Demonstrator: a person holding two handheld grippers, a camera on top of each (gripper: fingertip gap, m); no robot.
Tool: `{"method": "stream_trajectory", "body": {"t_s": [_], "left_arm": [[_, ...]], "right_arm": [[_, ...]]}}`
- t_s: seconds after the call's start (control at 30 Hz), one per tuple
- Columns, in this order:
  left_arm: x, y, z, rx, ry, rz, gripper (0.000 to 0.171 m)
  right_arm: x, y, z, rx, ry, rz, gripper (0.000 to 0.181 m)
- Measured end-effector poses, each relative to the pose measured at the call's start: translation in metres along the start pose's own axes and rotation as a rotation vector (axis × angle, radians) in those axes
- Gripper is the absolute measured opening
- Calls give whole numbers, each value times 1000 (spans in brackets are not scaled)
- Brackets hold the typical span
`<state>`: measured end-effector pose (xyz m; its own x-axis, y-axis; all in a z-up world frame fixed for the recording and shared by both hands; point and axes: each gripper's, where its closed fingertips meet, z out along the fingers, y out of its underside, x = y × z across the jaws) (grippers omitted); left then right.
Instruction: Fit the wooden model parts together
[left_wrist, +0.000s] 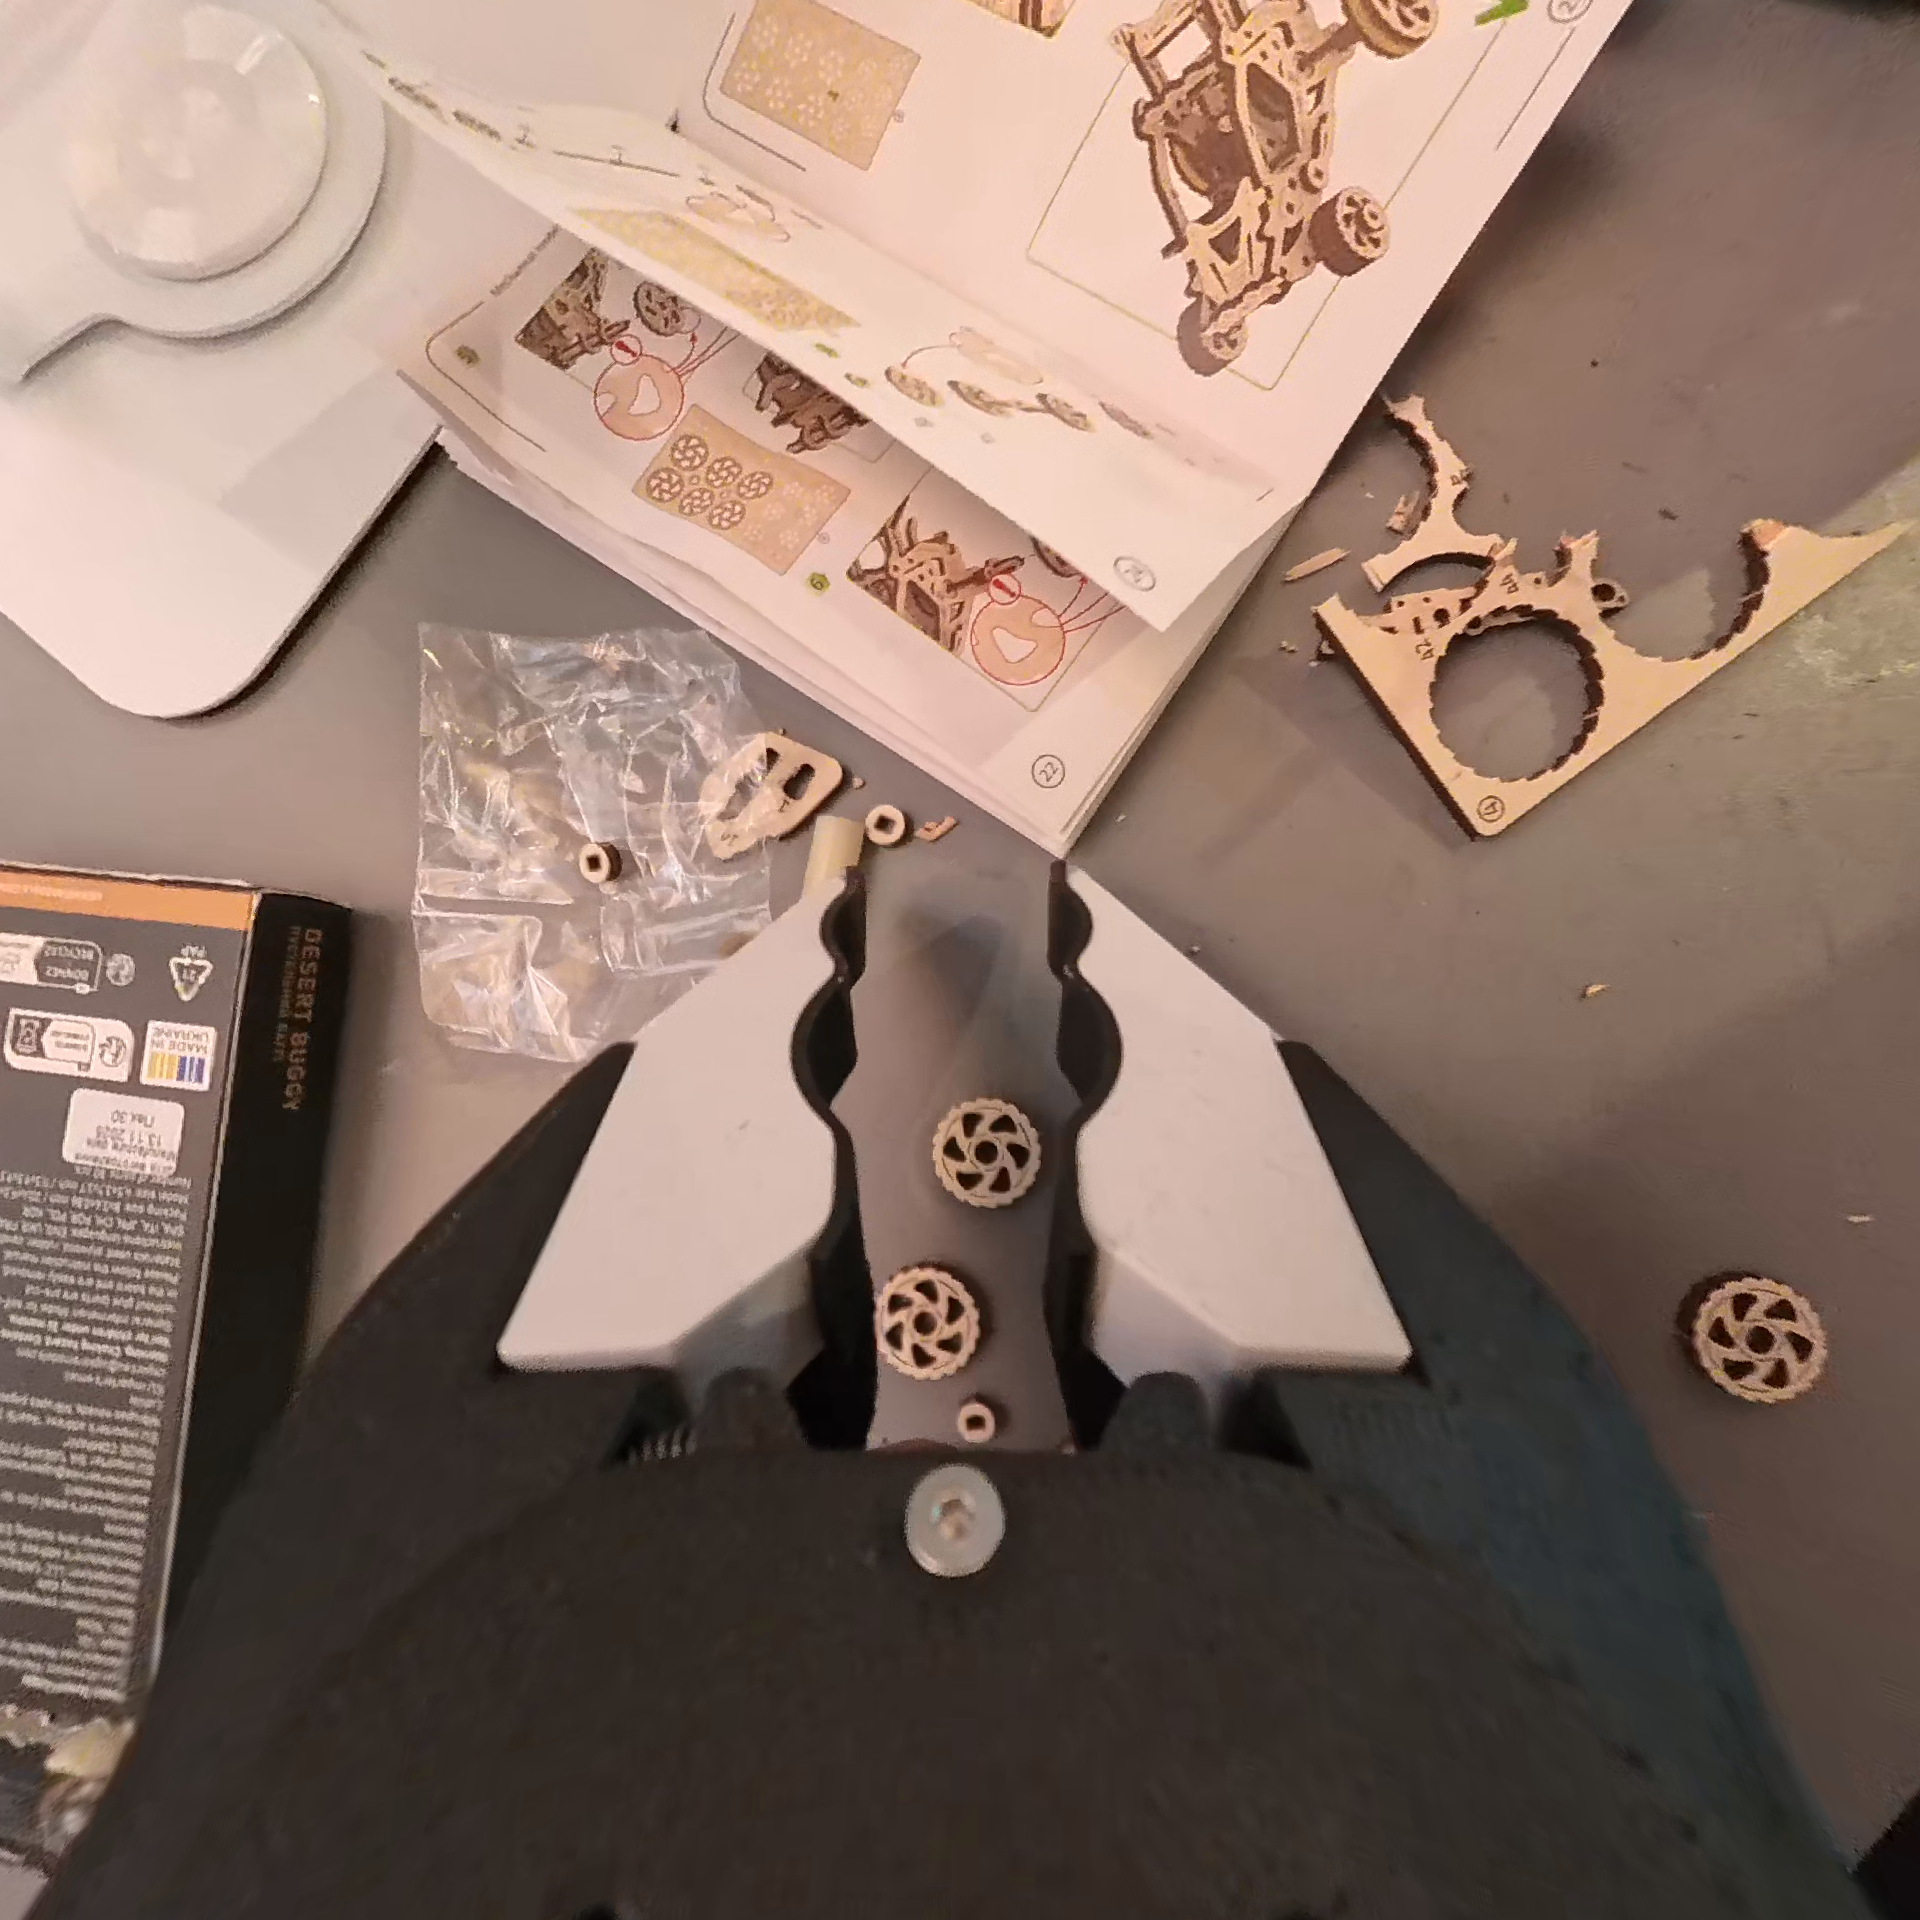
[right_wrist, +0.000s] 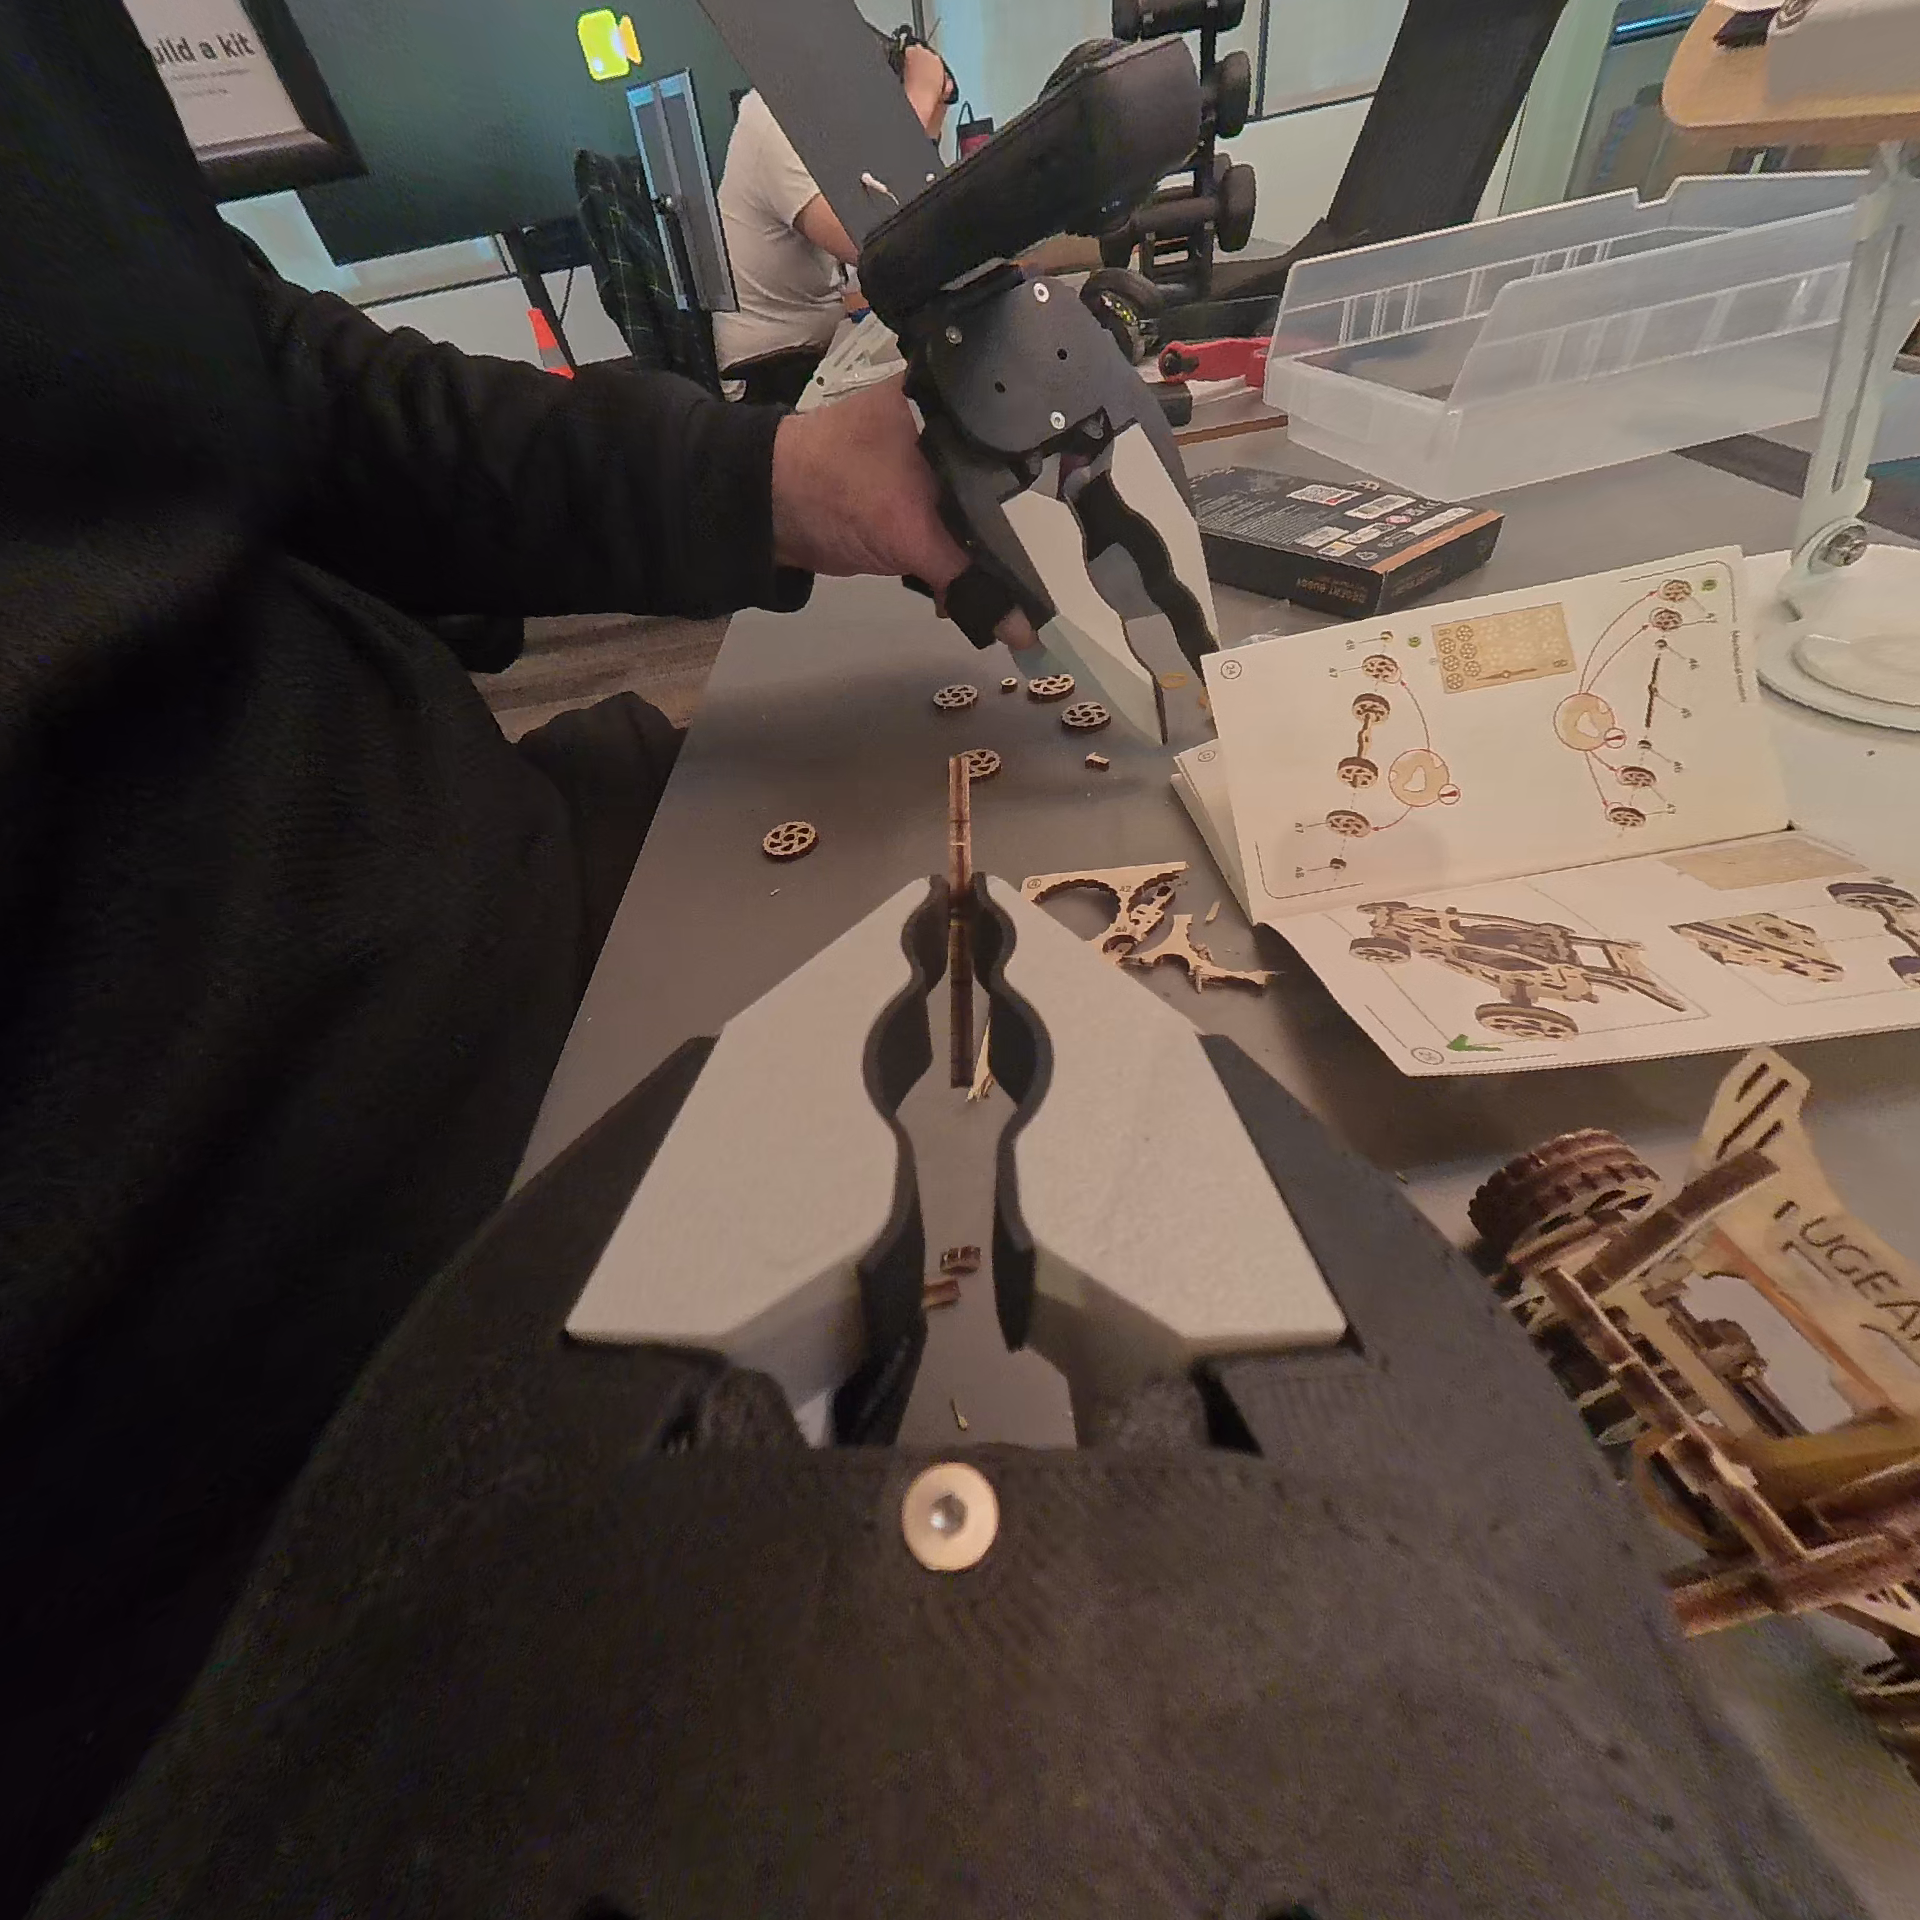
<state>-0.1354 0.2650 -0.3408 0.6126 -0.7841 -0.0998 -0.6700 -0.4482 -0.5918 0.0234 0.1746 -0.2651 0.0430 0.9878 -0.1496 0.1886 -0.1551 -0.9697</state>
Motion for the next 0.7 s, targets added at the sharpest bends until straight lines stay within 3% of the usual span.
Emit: {"method": "stream_trajectory", "body": {"t_s": [0.3, 0.63, 0.7], "left_arm": [[-1, -11, 8, -15, 33, 125, 23], [6, -3, 15, -55, 113, 92, 31], [11, 0, 12, -73, 136, 96, 26]], "right_arm": [[1, 0, 0, 1, -2, 8, 1], [1, 0, 0, -1, -2, 7, 1], [1, 0, 0, -2, -3, 6, 1]]}}
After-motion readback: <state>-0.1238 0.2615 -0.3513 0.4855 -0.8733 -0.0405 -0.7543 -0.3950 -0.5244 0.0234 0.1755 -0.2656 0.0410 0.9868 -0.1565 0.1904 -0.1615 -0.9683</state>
